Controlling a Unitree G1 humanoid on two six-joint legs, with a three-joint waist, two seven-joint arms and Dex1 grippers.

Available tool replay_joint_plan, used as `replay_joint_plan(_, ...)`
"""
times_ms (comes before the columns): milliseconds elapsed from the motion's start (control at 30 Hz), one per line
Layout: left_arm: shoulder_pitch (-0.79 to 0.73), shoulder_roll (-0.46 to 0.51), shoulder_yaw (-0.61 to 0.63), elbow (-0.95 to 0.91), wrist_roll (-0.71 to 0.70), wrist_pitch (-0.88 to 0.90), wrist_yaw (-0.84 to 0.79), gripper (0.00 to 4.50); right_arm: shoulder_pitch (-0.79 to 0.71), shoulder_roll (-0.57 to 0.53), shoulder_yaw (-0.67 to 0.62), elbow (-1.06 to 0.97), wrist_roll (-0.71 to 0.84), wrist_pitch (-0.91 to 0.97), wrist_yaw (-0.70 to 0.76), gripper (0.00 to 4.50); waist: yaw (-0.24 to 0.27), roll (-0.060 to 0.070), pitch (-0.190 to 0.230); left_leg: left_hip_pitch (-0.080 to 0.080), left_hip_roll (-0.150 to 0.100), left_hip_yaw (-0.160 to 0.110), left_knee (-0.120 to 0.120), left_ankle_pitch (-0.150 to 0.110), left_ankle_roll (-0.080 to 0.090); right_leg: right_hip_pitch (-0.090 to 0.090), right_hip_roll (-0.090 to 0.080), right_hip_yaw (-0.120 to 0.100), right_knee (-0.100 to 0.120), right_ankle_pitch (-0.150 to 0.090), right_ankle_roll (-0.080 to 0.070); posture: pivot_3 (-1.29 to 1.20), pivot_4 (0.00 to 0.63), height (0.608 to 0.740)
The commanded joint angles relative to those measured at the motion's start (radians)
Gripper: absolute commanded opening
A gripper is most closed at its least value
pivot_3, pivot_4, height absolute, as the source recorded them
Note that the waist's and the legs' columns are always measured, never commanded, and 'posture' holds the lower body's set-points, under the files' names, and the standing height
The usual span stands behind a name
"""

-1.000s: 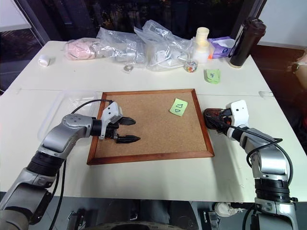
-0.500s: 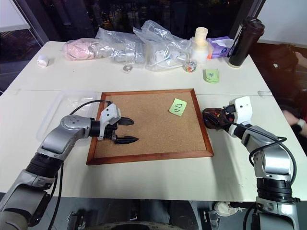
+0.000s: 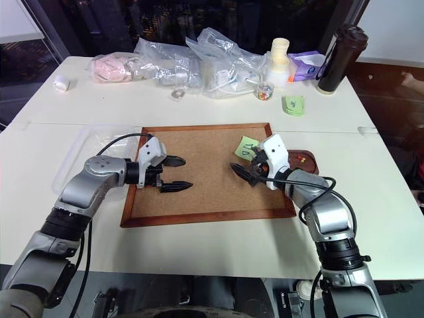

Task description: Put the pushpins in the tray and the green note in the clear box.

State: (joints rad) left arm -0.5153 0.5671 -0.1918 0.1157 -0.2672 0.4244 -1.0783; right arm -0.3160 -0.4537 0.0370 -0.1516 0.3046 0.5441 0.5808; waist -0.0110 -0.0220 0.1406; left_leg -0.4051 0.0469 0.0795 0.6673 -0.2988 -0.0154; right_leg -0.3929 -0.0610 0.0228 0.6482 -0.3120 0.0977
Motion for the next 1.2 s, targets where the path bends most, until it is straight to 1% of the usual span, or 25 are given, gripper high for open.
replay_joint_plan(33, 0.000, -0.001, 0.026, -0.017, -0.003, -0.030, 0.007, 4.50, -0.023, 0.010, 0.023, 0.018, -0.041, -0.053, -0.007, 4.46, -0.001, 0.000, 0.000, 0.000, 0.000, 0.000, 0.000, 0.000, 0.000, 0.000, 0.000, 0.000, 0.000, 0.000, 0.000, 0.00, 0.150, 0.740)
replay_joint_plan(167, -0.021, -0.020, 0.026, 0.018, 0.011, -0.054, 0.025, 4.50, -0.062, 0.037, 0.044, 0.119, -0.083, -0.104, -0.016, 4.46, -0.001, 0.000, 0.000, 0.000, 0.000, 0.000, 0.000, 0.000, 0.000, 0.000, 0.000, 0.000, 0.000, 0.000, 0.000, 0.00, 0.150, 0.740)
replay_joint_plan(267, -0.066, -0.024, 0.025, 0.076, 0.028, -0.082, 0.013, 4.50, -0.109, 0.056, 0.059, 0.228, -0.126, -0.161, -0.022, 4.46, -0.001, 0.000, 0.000, 0.000, -0.001, 0.000, 0.000, 0.003, -0.005, 0.000, 0.001, 0.000, 0.001, 0.000, 0.000, 0.00, 0.150, 0.740)
replay_joint_plan(367, -0.093, -0.024, 0.026, 0.115, 0.034, -0.096, -0.001, 4.50, -0.153, 0.065, 0.070, 0.335, -0.166, -0.220, -0.026, 4.46, -0.002, 0.000, 0.000, 0.000, -0.002, 0.000, 0.000, 0.003, -0.006, 0.000, 0.001, 0.000, 0.001, 0.000, 0.000, 0.00, 0.150, 0.740)
replay_joint_plan(500, -0.082, -0.022, 0.024, 0.118, 0.036, -0.102, -0.010, 4.50, -0.203, 0.070, 0.072, 0.461, -0.203, -0.284, -0.027, 4.46, -0.004, 0.000, 0.000, 0.000, -0.001, 0.001, 0.000, 0.004, -0.007, 0.000, 0.001, 0.000, 0.001, 0.000, 0.000, 0.00, 0.150, 0.740)
replay_joint_plan(600, -0.065, -0.025, 0.025, 0.105, 0.035, -0.097, -0.008, 4.50, -0.221, 0.070, 0.082, 0.511, -0.218, -0.306, -0.010, 4.46, -0.005, 0.000, 0.000, 0.001, -0.001, 0.000, 0.000, 0.004, -0.008, 0.000, 0.001, 0.000, 0.001, 0.000, 0.000, 0.00, 0.150, 0.740)
replay_joint_plan(700, -0.051, -0.028, 0.030, 0.088, 0.030, -0.086, 0.000, 4.50, -0.215, 0.069, 0.097, 0.532, -0.224, -0.318, 0.021, 3.67, -0.005, 0.000, 0.000, 0.002, 0.000, 0.001, 0.000, 0.005, -0.008, 0.002, 0.001, 0.000, 0.002, 0.000, 0.000, 0.00, 0.150, 0.740)
replay_joint_plan(733, -0.047, -0.029, 0.032, 0.083, 0.028, -0.083, 0.002, 4.50, -0.211, 0.071, 0.099, 0.533, -0.224, -0.317, 0.028, 3.22, -0.004, 0.000, 0.000, 0.003, 0.000, 0.001, 0.000, 0.005, -0.008, 0.002, 0.001, 0.000, 0.002, 0.000, 0.000, 0.00, 0.150, 0.740)
replay_joint_plan(933, -0.034, -0.025, 0.036, 0.066, 0.026, -0.073, 0.008, 4.50, -0.172, 0.081, 0.110, 0.514, -0.223, -0.299, 0.051, 0.04, -0.002, 0.000, -0.001, 0.006, 0.000, 0.000, 0.000, 0.003, -0.006, 0.006, 0.000, 0.000, 0.002, 0.000, 0.001, 0.00, 0.150, 0.740)
replay_joint_plan(1200, -0.056, -0.032, 0.035, 0.088, 0.030, -0.074, 0.011, 4.50, -0.151, 0.088, 0.079, 0.471, -0.221, -0.320, -0.004, 0.04, 0.000, -0.001, -0.001, 0.007, 0.000, 0.000, 0.000, 0.003, -0.005, 0.006, -0.001, 0.000, 0.002, 0.000, 0.001, 0.00, 0.150, 0.740)
